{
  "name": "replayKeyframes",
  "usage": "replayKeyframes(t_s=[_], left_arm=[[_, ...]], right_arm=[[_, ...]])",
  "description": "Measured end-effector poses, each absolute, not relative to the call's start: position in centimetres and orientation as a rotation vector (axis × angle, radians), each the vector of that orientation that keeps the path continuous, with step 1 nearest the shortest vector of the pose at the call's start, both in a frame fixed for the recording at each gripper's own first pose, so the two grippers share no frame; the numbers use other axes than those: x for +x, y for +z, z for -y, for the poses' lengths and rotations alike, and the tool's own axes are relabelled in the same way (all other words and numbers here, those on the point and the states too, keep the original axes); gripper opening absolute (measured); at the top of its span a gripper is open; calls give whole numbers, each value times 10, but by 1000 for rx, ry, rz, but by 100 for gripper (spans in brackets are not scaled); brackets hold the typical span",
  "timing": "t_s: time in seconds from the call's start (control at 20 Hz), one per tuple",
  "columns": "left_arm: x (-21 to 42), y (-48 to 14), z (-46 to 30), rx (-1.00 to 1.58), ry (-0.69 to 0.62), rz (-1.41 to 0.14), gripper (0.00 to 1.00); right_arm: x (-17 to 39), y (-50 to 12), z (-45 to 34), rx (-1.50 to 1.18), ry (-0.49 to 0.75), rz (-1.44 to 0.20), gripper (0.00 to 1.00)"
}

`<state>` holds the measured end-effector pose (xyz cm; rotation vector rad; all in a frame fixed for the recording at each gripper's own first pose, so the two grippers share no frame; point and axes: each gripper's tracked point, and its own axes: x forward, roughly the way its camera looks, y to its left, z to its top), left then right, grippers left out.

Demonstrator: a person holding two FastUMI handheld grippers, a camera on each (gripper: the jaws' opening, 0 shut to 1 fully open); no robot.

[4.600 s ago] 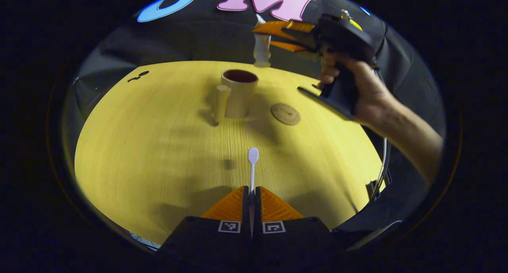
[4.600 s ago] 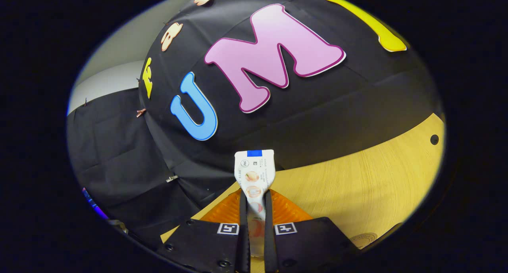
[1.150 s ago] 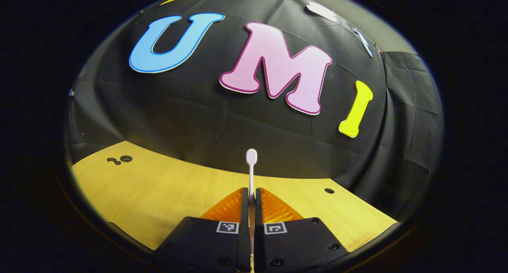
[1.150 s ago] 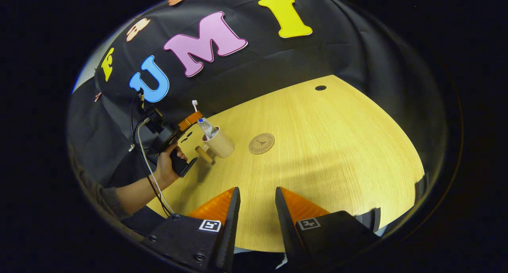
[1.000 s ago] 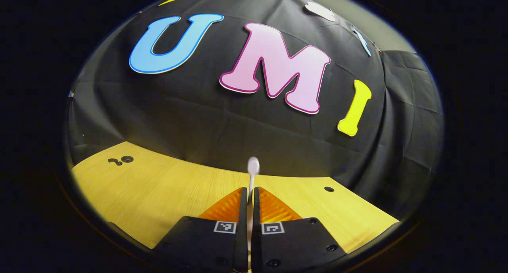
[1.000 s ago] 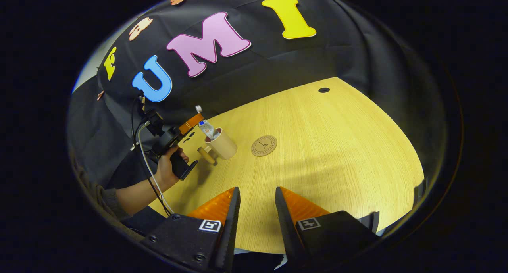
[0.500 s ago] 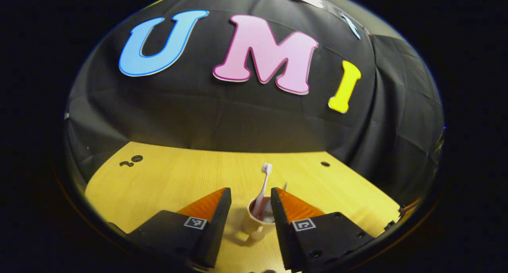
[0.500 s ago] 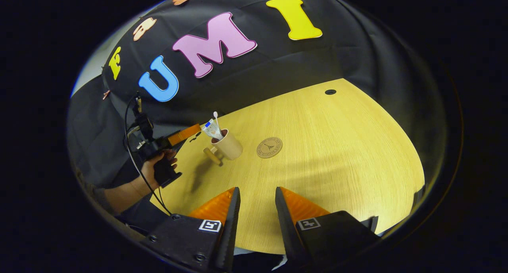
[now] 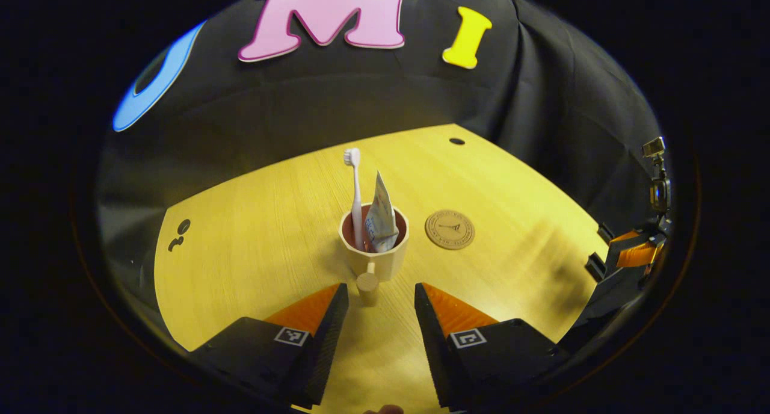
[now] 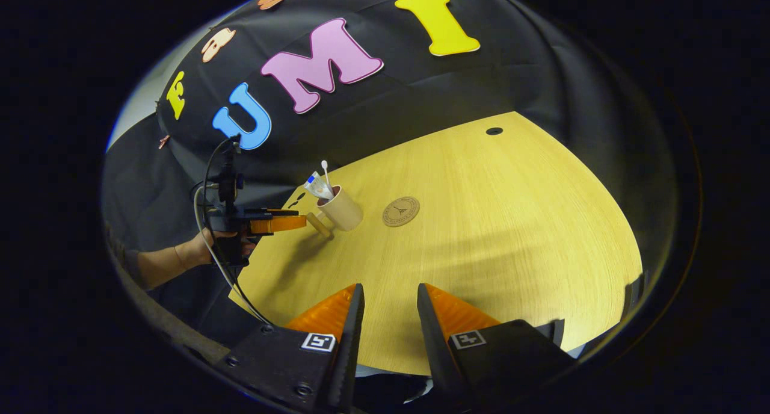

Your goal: Put the toothbrush and toothpaste on the desktop into the cup, then pick up the cup and place it on the coaster on the desktop.

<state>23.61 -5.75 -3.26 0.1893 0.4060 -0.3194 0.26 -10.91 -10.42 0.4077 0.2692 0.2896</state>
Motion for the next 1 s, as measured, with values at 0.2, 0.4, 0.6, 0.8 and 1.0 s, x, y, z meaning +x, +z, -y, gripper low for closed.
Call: replayKeyframes(t_s=[0.2,0.4,0.6,0.8,1.0], left_arm=[[261,-51,61,201,-319,-523,70],[284,-62,60,209,-294,-582,71],[293,-78,63,241,-301,-651,70],[298,-83,70,250,-307,-678,69],[301,-82,67,245,-279,-686,55]], right_arm=[[-8,-108,128,438,247,-263,54],[-14,-120,138,467,202,-264,54],[-20,-126,145,492,179,-270,54],[-21,-127,146,502,172,-273,54],[-25,-128,140,505,191,-279,54]])
